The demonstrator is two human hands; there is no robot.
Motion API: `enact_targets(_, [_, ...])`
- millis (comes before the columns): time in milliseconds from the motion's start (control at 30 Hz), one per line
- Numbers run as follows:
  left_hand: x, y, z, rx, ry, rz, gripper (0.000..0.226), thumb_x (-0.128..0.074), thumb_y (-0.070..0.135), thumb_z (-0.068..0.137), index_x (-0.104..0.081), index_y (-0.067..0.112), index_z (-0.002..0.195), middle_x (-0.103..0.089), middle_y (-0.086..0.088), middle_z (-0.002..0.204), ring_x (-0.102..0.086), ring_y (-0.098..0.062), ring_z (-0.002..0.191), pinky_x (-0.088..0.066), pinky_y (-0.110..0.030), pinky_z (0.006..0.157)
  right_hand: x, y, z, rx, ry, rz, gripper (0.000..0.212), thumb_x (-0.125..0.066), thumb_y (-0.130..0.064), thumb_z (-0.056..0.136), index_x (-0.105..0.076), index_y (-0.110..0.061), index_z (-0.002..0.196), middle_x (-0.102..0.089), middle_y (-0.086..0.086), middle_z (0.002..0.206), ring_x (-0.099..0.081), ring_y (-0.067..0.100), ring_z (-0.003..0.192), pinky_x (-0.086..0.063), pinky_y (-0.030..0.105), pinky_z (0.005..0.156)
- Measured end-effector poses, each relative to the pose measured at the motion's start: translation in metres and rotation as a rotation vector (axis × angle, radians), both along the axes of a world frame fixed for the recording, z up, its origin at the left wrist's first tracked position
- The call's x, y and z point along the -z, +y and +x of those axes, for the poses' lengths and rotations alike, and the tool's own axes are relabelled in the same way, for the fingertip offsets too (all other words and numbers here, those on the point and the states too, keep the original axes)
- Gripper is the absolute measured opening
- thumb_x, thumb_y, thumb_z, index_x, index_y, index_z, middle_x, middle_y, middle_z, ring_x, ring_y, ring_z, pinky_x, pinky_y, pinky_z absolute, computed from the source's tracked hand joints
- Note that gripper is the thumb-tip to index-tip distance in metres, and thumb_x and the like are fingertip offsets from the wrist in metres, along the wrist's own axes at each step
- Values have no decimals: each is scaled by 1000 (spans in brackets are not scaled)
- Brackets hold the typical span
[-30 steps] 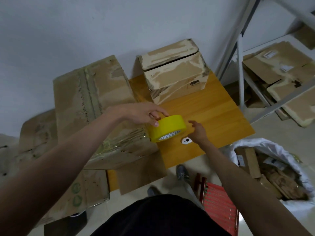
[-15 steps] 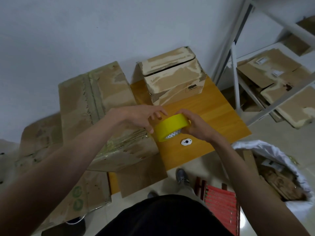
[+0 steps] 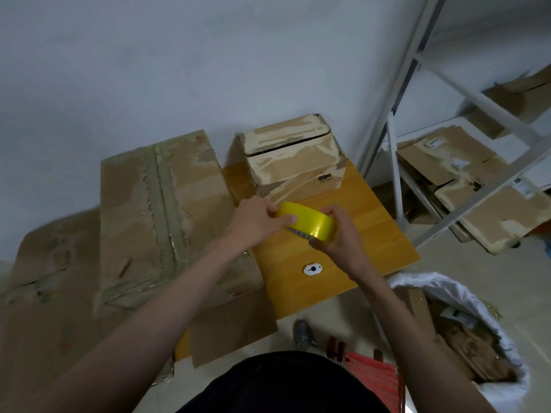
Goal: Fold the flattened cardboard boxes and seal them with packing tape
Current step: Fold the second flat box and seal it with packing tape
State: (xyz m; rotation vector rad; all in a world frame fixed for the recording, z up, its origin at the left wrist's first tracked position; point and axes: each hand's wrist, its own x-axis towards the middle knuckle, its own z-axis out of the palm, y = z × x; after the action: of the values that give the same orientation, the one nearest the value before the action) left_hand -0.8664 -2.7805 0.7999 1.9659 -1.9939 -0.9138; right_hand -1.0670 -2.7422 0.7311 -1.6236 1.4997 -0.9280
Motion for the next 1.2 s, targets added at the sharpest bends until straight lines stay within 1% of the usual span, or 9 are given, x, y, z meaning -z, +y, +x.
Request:
enact_targets(67, [-1,3,-3,-52,69,-38,44,-78,50,79,-78,13,102,-75,-2,105,-68,-14,99,-56,-33,87,1,3,4,27,12,-7,54,-87,-4,68,-52,-13,108,-51,-1,108,-48,17,99,-40,26,71])
enact_targets(200, [-1,5,-5,-164,123,-126,29,-87,34,74,-77,17,96,-71,8,91,-64,-1,82,-46,-11,67,0,7,13,43,-14,29,53,-87,-8,68,-49,-15,105,-43,-9,101,-44,17,100,-35,16,68])
enact_targets(267, [-1,5,-4,-200,154,-154,20,-87,27,74,-77,18,89,-71,8,84,-65,-1,79,-50,-15,69,-1,9,16,26,-42,50,51,-86,-14,70,-49,-15,104,-43,-6,103,-43,14,100,-35,15,71])
enact_targets(333, [-2,4,-2,-228,209,-198,8,-85,20,77,-78,21,80,-70,11,75,-64,2,74,-51,-17,70,-2,11,18,17,-101,96,47,-85,-24,74,-49,-16,103,-44,-4,104,-44,9,99,-39,19,73])
enact_targets(467, [0,1,-3,-195,187,-263,18,-81,17,80,-73,29,69,-64,18,66,-59,5,66,-42,-9,64,-12,8,19,-41,-250,227,31,-72,-41,88,-52,-20,100,-57,-1,102,-54,8,97,-47,26,75])
enact_targets(633, [2,0,-12,-9,51,-314,19,-75,12,84,-72,26,72,-69,10,77,-58,-1,69,-49,-19,68,-17,3,31,-148,-247,171,51,-69,-18,93,-36,-29,130,-62,14,88,-60,22,71,-50,43,63])
enact_targets(767, [-2,-2,-15,69,37,-358,17,-75,11,83,-70,24,72,-62,14,74,-54,0,67,-49,-24,69,-12,-6,34,-70,-205,92,32,-61,-16,97,-44,-27,121,-53,17,84,-45,18,63,-37,43,56])
enact_targets(867, [-4,-6,-18,42,50,-340,17,-76,13,83,-71,25,71,-60,17,66,-55,6,63,-44,-15,63,-5,-11,31,-84,-247,81,15,-56,-17,101,-45,-21,110,-48,25,85,-40,34,67,-34,50,57])
enact_targets(1200, [-11,-37,-15,10,-81,-102,8,-83,14,78,-80,20,74,-73,8,74,-67,-4,73,-44,-17,61,4,-16,26,-272,-240,71,27,-61,-16,99,-40,-20,117,-58,19,82,-55,38,71,-47,58,62])
